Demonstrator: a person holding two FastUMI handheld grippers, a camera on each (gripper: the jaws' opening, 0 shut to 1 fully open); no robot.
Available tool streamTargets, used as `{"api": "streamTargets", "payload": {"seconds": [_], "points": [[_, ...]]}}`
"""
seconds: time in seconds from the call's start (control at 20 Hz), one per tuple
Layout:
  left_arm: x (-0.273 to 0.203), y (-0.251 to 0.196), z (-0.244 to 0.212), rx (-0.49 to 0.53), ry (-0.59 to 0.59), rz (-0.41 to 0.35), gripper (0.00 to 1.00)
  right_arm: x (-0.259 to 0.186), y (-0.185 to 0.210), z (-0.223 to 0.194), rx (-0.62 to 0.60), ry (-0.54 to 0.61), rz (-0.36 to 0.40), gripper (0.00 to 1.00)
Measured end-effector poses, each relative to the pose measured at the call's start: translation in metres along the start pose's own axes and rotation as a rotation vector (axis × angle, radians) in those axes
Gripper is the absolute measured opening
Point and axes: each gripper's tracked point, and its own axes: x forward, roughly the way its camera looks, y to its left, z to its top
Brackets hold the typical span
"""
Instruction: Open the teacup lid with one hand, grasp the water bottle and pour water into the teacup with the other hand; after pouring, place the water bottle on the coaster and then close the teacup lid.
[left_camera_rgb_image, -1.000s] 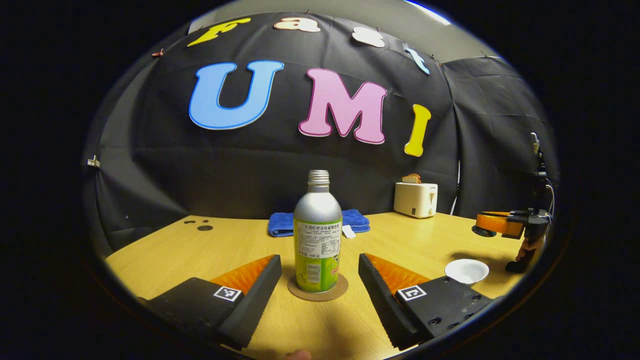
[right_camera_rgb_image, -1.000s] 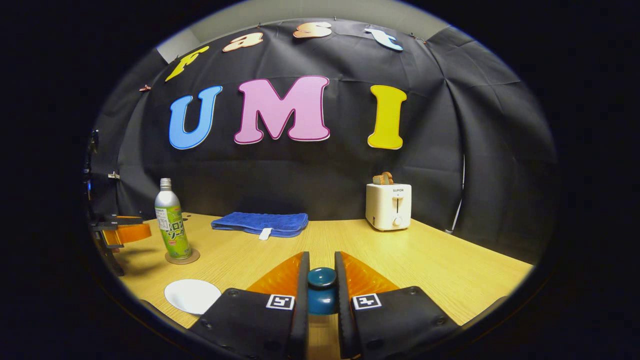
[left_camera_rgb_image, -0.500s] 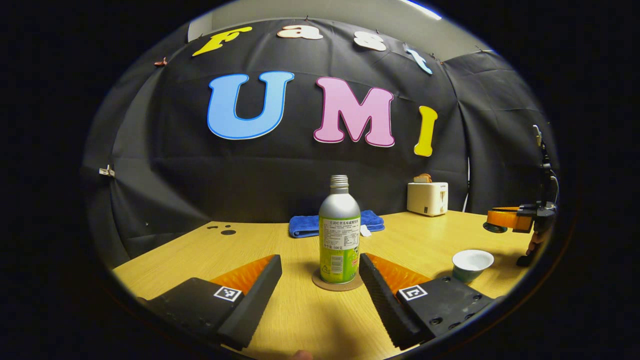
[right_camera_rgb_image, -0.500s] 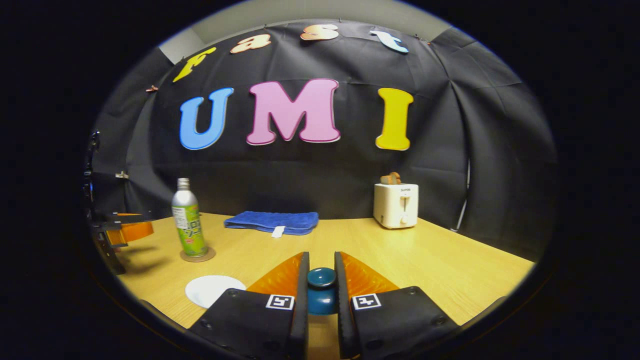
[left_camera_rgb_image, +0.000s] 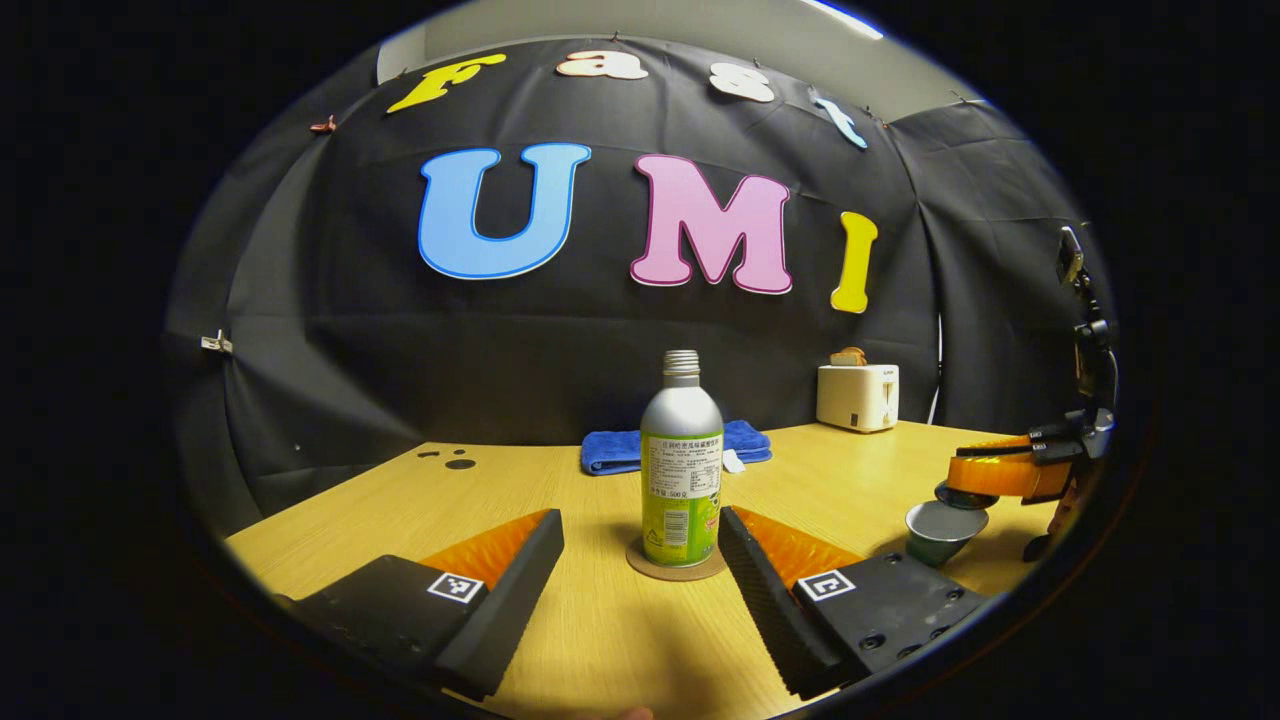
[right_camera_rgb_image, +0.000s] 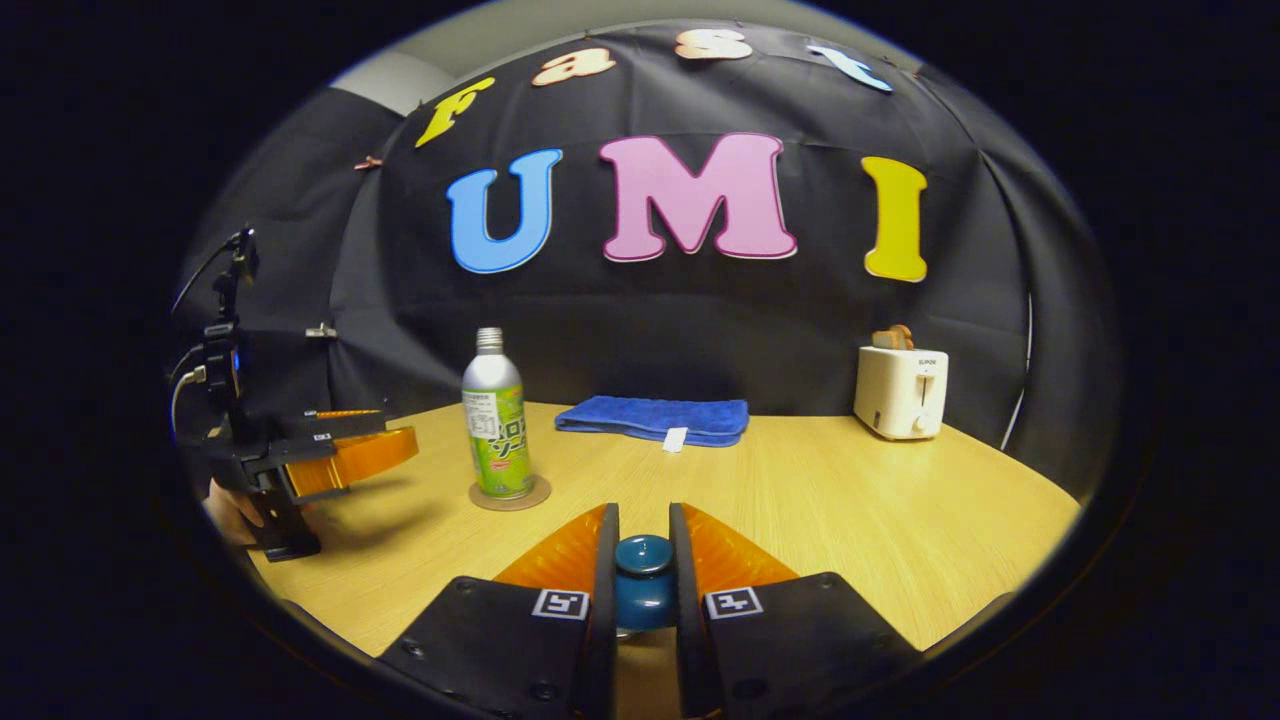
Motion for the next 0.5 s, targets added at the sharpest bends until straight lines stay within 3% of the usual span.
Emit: {"api": "streamTargets", "payload": {"seconds": [0.5], "points": [[-0.001,0.001,-0.001,0.000,0.000,0.009,0.98,0.010,0.011,-0.022,-0.039,0.127,-0.010,0.30]]}}
